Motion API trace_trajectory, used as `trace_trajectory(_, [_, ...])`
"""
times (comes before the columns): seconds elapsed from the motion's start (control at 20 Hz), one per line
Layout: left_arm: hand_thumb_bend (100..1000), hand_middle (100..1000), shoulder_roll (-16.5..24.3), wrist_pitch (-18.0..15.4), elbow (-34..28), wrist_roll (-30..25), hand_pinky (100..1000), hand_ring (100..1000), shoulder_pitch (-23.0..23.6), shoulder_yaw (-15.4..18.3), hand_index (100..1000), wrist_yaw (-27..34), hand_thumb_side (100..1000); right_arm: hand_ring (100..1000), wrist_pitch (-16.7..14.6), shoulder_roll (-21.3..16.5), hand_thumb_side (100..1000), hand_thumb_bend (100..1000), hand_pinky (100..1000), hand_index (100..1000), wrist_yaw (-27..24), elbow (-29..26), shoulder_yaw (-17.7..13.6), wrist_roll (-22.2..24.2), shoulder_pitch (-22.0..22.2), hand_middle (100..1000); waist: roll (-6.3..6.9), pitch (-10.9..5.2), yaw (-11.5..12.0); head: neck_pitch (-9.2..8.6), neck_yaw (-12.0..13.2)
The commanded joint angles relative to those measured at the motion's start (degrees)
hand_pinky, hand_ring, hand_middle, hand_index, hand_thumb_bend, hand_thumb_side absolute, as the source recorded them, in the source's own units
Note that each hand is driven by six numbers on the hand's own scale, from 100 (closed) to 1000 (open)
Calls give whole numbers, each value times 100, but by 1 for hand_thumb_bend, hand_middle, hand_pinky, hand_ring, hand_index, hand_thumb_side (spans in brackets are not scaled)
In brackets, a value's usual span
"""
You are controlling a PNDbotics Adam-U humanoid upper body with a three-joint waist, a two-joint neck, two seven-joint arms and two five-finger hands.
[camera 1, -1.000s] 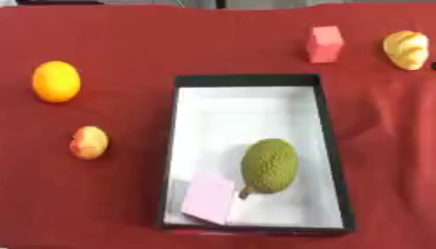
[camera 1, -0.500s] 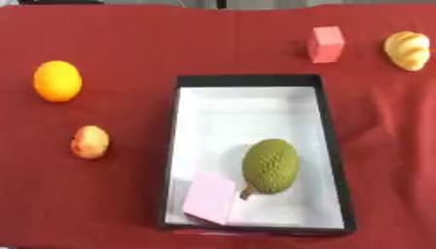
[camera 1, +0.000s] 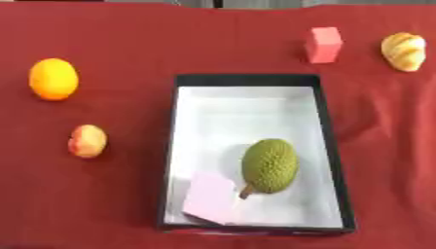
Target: Pick up objects on the table and place them in the box.
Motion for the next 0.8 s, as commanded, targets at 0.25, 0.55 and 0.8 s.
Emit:
trace_trajectory(0.25, [100, 679, 190, 11, -53, -55, 742, 793, -55, -19, 801, -21, 680, 874, -24, -1239, 390, 100, 957, 971, -147, 1016, 285, 41, -650, 841, -17, -184, 74, -14, -134])
trace_trajectory(0.55, [100, 680, 187, 23, -44, -104, 742, 793, -89, -64, 801, -10, 681, 878, -406, -1595, 284, 100, 945, 967, 164, 1933, 594, 311, -1295, 852, -56, -174, 159, -49, -246])
trace_trajectory(0.8, [100, 680, 186, 37, -43, -147, 742, 793, -131, -104, 800, -2, 681, 902, -897, -1667, 215, 100, 940, 973, 649, 2431, 931, 778, -1893, 881, -106, -157, 246, -110, -316])
